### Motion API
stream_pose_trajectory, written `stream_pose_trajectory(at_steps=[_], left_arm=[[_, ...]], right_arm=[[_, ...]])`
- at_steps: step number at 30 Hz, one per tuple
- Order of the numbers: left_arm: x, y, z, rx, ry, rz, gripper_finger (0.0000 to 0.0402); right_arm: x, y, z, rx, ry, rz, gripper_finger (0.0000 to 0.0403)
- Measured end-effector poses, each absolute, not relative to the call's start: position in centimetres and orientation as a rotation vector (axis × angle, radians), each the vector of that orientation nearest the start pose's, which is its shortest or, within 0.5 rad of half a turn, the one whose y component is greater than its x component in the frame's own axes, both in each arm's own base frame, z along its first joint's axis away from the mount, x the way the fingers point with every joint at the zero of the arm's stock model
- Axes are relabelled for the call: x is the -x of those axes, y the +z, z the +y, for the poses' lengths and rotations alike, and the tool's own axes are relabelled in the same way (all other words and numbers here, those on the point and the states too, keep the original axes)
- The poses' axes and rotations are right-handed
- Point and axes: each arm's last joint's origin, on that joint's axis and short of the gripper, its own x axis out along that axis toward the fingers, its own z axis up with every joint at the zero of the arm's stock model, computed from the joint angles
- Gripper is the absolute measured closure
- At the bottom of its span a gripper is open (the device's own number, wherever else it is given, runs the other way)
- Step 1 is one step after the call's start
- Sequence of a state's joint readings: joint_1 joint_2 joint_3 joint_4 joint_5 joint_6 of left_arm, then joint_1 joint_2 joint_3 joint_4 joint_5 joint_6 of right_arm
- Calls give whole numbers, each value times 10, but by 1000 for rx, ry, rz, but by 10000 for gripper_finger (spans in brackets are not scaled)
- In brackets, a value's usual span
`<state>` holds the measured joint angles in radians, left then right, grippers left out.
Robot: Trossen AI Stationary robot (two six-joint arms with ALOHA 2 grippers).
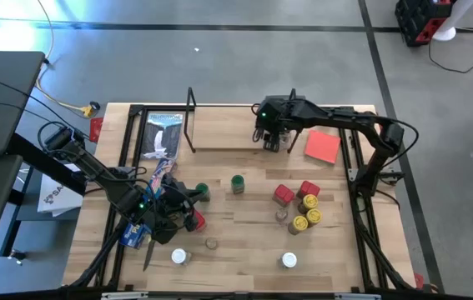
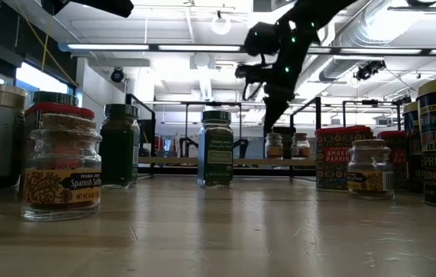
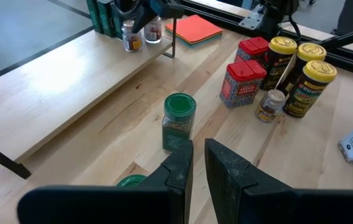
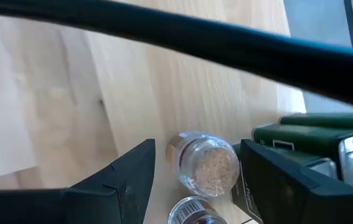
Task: Shelf spices
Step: Put the transparent seasoning bottle on the shelf aligned with the transparent seasoning can
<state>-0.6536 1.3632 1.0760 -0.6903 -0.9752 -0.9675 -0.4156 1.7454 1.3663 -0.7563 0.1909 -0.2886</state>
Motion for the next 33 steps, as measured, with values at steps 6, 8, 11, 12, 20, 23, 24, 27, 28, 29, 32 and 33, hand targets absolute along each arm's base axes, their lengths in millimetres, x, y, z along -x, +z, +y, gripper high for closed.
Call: stream_pose_trajectory(at_steps=[6, 8, 11, 12, 20, 23, 24, 27, 28, 29, 32, 33], left_arm=[[-225, 280, -142, 212, 561, 452, 365], [-225, 280, -142, 216, 556, 458, 365], [-225, 280, -143, 224, 543, 472, 365], [-224, 280, -143, 227, 541, 472, 365], [-222, 280, -146, 231, 540, 461, 365], [-222, 280, -145, 227, 546, 454, 365], [-222, 280, -145, 223, 552, 447, 365], [-223, 281, -144, 206, 567, 431, 365], [-223, 281, -144, 204, 572, 425, 365], [-223, 281, -144, 201, 575, 422, 365], [-224, 281, -142, 203, 585, 419, 365], [-225, 281, -141, 204, 589, 418, 365]], right_arm=[[-327, 263, -129, 177, -354, 1256, 174], [-325, 271, -116, 200, -325, 1235, 174], [-315, 282, -87, 245, -259, 1197, 174], [-310, 285, -76, 263, -235, 1183, 174], [-262, 279, 9, 227, -57, 1003, 174], [-252, 263, 35, 138, 64, 967, 174], [-250, 256, 44, 132, 121, 970, 174], [-246, 238, 72, 170, 266, 979, 174], [-246, 234, 80, 194, 293, 972, 174], [-247, 231, 86, 220, 304, 969, 174], [-255, 224, 97, 282, 323, 994, 174], [-260, 224, 98, 289, 326, 1005, 174]])
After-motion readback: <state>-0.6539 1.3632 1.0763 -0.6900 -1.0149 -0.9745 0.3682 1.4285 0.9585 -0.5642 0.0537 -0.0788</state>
